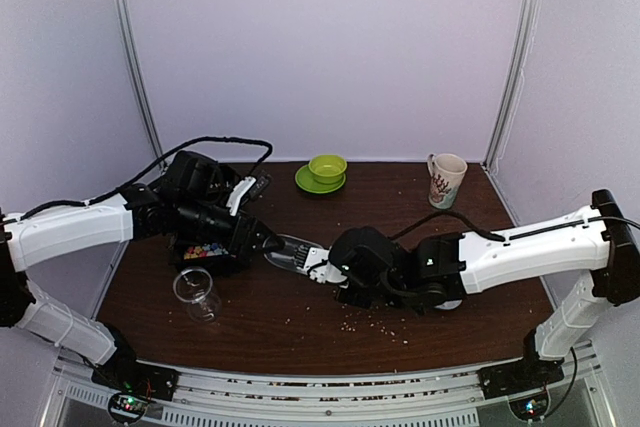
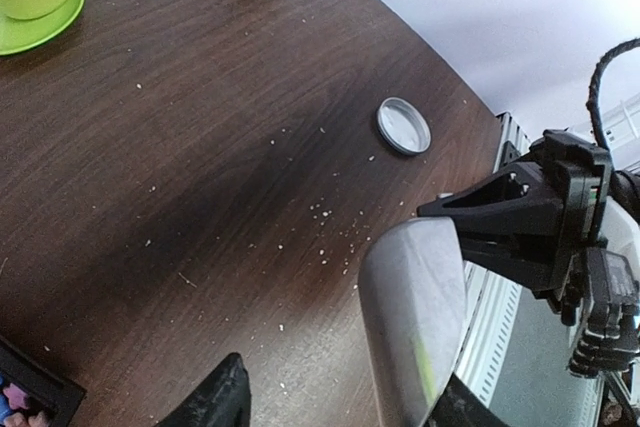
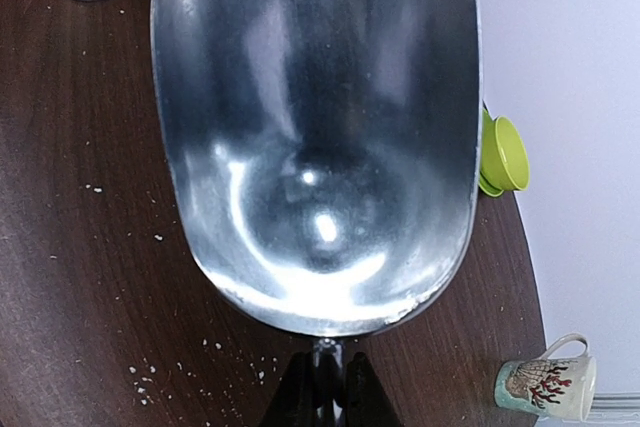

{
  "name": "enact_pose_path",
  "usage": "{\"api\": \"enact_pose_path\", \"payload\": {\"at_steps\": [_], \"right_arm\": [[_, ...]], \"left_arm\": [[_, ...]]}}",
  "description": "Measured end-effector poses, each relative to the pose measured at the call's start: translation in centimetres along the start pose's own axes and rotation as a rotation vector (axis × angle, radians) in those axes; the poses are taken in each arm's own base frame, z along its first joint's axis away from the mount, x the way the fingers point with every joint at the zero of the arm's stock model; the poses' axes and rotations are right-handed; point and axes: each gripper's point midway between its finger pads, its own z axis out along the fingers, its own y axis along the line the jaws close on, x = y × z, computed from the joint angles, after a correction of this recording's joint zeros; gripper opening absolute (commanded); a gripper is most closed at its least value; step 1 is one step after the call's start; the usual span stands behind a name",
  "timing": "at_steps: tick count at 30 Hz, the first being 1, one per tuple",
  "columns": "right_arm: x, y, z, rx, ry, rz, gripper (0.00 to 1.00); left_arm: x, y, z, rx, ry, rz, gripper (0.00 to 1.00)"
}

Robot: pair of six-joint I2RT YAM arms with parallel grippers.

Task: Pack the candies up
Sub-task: Pass from the right arm to the left

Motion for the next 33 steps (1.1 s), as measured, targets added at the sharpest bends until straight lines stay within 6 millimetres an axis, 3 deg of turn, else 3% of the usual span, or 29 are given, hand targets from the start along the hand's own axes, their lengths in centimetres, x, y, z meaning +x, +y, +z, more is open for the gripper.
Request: {"api": "enact_pose_path", "payload": {"at_steps": [8, 12, 16, 19, 25, 29, 33], "right_arm": [[-0.5, -0.9, 0.0, 0.05, -0.018, 0.015, 0.0], [-0.3, -0.7, 0.1, 0.059, -0.022, 0.005, 0.0], [-1.0, -0.5, -0.5, 0.071, -0.06, 0.009, 0.17], [-0.9, -0.6, -1.0, 0.081, -0.091, 0.017, 0.34], [-0.4, -1.3, -2.6, 0.097, -0.177, 0.038, 0.51], [-1.1, -1.6, -4.0, 0.076, -0.262, 0.056, 0.53], [-1.1, -1.4, -5.2, 0.053, -0.339, 0.056, 0.48]], "left_arm": [[-0.2, -1.1, 0.4, 0.067, 0.001, 0.009, 0.21], [-0.1, -1.6, 0.5, 0.098, 0.005, 0.012, 0.0], [0.2, -0.2, 0.9, 0.047, 0.017, -0.009, 0.0], [0.2, -0.8, 0.9, 0.075, 0.017, -0.005, 0.0], [-0.2, -2.1, 0.7, 0.135, 0.007, 0.01, 0.0], [-1.0, -3.1, 0.3, 0.178, -0.025, 0.028, 0.0], [-1.7, -4.0, 0.0, 0.22, -0.052, 0.041, 0.0]]}}
